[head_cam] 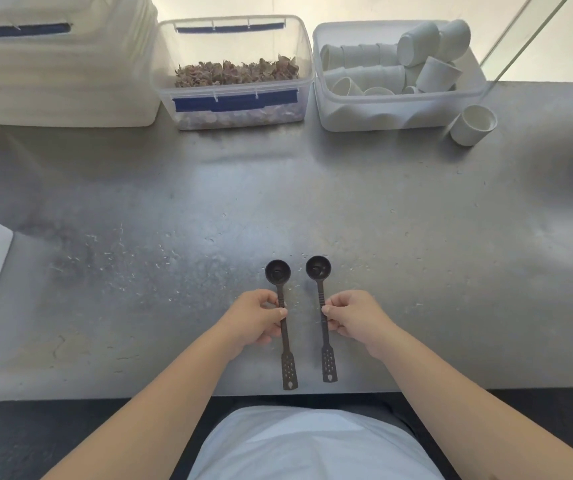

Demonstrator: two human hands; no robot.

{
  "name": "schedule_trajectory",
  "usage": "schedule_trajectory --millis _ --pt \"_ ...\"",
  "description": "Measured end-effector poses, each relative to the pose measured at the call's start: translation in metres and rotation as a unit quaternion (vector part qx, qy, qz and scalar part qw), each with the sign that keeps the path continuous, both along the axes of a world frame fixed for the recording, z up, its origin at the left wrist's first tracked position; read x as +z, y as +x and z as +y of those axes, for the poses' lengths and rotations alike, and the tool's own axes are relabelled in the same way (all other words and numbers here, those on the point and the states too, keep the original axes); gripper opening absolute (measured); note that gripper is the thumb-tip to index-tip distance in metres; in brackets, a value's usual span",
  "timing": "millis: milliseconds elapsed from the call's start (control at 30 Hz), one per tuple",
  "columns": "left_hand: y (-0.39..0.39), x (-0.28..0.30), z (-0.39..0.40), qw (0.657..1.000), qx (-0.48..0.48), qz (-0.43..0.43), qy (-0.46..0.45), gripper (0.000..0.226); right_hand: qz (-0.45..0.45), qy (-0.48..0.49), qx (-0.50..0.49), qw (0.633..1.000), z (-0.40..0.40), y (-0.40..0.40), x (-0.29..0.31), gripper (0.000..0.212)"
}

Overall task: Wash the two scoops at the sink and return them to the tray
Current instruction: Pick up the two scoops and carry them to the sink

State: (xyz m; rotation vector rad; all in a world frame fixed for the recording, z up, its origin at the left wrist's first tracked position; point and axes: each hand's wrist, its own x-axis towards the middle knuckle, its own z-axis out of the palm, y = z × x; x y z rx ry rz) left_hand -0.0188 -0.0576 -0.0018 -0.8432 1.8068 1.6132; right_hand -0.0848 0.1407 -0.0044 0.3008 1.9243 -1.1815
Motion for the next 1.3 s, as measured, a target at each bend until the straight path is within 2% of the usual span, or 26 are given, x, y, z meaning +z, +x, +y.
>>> schedule_trajectory --millis 133,367,567,733,867,1033,1200,1300 --pt "0.013 0.019 -0.002 0.999 0.02 0.022 0.034 0.007 0.016 -0.025 0.01 1.0 0.001 0.009 0.024 0.015" --pt "0.042 0.047 0.006 0.996 0.071 0.05 0.009 0.007 0.01 -0.079 0.02 0.997 0.001 0.028 0.039 0.017" --pt "0.085 0.066 0.027 0.983 0.173 0.052 -0.02 0.011 -0.041 -0.156 0.057 0.985 0.003 0.035 0.049 0.008" --pt "0.131 0.073 0.052 0.961 0.274 0.038 -0.023 0.016 -0.062 -0.178 0.142 0.972 0.0 0.043 0.054 0.018" --pt "0.18 0.075 0.072 0.935 0.351 0.035 -0.036 0.016 -0.074 -0.184 0.245 0.949 -0.012 0.072 0.052 0.03" --pt "0.254 0.084 0.091 0.894 0.444 0.033 -0.054 0.014 -0.103 -0.177 0.359 0.911 -0.032 0.13 0.062 0.023" --pt "0.333 0.096 0.097 0.83 0.552 0.051 -0.067 0.013 -0.093 -0.147 0.464 0.869 -0.06 0.2 0.084 0.017" --pt "0.383 0.103 0.098 0.795 0.598 0.068 -0.076 0.013 -0.099 -0.161 0.506 0.842 -0.082 0.245 0.09 0.029"
